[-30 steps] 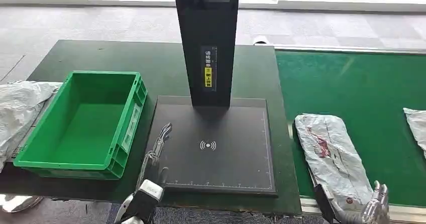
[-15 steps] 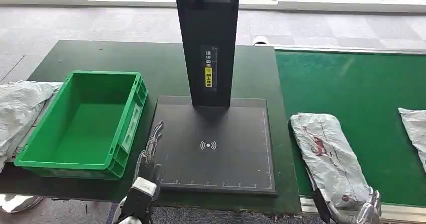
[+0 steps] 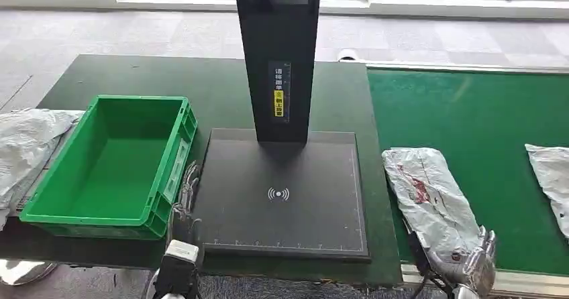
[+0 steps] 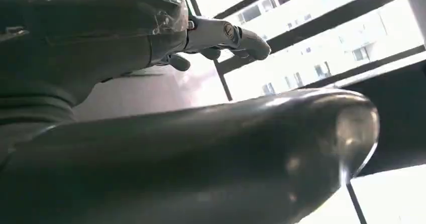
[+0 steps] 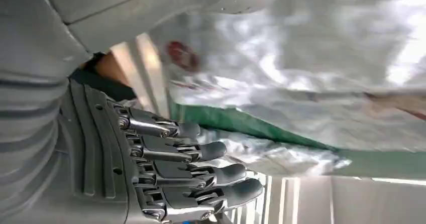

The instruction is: Moved the parcel from conveyor to table for the left to box.

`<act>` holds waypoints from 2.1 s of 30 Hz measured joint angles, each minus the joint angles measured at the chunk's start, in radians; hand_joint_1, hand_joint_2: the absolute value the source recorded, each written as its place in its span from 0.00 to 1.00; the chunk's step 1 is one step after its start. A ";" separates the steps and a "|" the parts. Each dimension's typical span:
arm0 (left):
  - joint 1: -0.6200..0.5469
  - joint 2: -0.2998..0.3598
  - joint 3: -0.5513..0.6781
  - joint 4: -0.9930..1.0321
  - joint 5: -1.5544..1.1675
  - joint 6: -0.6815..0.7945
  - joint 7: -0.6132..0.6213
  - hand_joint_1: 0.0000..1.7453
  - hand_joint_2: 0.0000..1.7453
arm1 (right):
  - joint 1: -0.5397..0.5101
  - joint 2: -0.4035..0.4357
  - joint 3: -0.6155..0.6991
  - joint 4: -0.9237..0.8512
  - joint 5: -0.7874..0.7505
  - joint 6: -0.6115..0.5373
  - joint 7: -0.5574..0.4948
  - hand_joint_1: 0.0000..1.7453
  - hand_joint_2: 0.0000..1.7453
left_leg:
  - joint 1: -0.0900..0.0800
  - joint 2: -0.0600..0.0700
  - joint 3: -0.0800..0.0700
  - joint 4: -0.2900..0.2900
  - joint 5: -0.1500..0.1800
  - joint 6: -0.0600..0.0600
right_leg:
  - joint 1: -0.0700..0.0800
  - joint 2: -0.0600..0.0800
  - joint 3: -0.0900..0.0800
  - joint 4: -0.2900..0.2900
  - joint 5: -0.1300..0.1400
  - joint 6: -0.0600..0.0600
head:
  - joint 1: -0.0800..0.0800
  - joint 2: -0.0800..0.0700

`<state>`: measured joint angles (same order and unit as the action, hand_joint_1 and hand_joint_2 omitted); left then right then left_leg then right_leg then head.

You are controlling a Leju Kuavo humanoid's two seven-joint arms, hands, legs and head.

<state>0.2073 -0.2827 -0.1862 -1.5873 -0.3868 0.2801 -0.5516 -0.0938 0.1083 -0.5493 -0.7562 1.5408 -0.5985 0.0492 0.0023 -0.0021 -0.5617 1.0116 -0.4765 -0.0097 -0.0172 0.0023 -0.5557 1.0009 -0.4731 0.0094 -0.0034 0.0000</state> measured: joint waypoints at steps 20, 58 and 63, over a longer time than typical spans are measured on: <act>0.002 0.001 -0.003 0.003 0.028 0.034 0.010 0.00 0.00 | -0.120 -0.002 0.160 0.174 -0.061 0.054 -0.043 1.00 1.00 | 0.000 -0.003 -0.001 0.000 0.003 0.000 | 0.000 -0.002 -0.007 0.001 0.001 0.000 | 0.000 0.000; -0.093 0.245 -0.239 0.336 0.540 0.381 -0.149 0.00 0.00 | 0.057 0.184 0.267 -0.587 -0.925 -0.103 -0.750 1.00 1.00 | 0.004 0.000 -0.005 -0.002 0.006 -0.012 | 0.007 0.000 -0.015 0.003 0.003 -0.012 | 0.000 0.000; -0.140 0.292 -0.279 0.395 0.553 0.372 -0.149 0.00 0.00 | 0.104 0.196 0.269 -0.749 -0.923 -0.103 -0.753 1.00 1.00 | 0.004 0.000 -0.005 -0.001 0.007 -0.011 | 0.005 0.000 -0.014 0.003 0.004 -0.010 | 0.000 0.000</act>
<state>0.0673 0.0092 -0.4654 -1.1925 0.1659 0.6516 -0.7008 0.0099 0.3040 -0.2808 -1.5050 0.6176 -0.7015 -0.7034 0.0067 -0.0019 -0.5662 1.0102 -0.4697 -0.0202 -0.0119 0.0024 -0.5700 1.0041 -0.4687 -0.0006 -0.0034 0.0000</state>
